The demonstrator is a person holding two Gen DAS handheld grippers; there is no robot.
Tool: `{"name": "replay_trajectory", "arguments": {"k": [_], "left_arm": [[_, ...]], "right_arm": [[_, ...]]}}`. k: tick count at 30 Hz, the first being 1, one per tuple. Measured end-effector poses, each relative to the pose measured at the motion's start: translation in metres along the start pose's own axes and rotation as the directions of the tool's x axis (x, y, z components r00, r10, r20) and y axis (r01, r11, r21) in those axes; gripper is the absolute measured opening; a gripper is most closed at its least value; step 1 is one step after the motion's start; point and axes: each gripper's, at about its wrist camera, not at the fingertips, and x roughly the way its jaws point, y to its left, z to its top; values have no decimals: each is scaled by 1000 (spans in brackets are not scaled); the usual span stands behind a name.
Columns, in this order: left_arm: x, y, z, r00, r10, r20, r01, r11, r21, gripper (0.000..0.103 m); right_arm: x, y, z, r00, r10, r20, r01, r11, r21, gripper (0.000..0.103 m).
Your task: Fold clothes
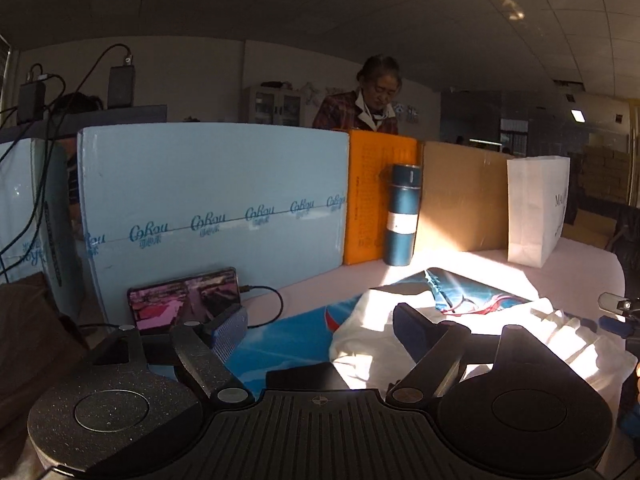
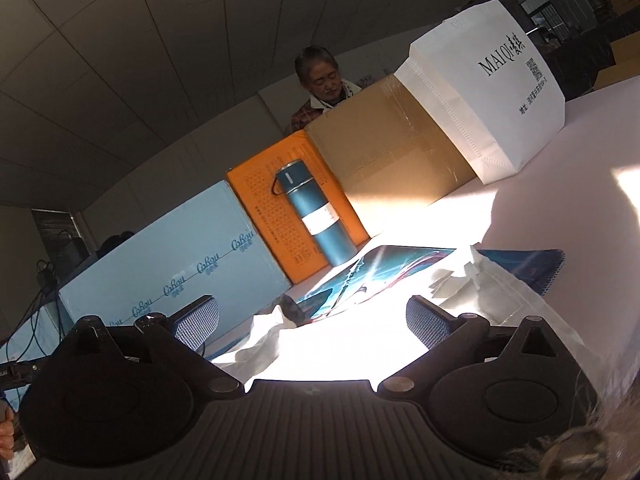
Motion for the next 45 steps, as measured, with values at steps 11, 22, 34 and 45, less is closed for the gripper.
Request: {"name": "replay_trajectory", "arguments": {"k": [11, 22, 34, 45], "left_arm": [[197, -20, 26, 960, -185, -210, 189, 982, 1, 89], [305, -35, -4, 886, -266, -380, 280, 960, -19, 38], [211, -40, 16, 951, -285, -118, 289, 957, 17, 10], [115, -41, 6, 932, -354, 78, 356, 934, -16, 10]], "right_arm": [[97, -21, 5, 979, 124, -163, -68, 948, 312, 103], [102, -36, 0, 970, 225, -90, -177, 911, 372, 103], [101, -43, 15, 931, 346, -119, -248, 835, 492, 103], [122, -87, 51, 960, 91, -266, 95, 786, 611, 103]]}}
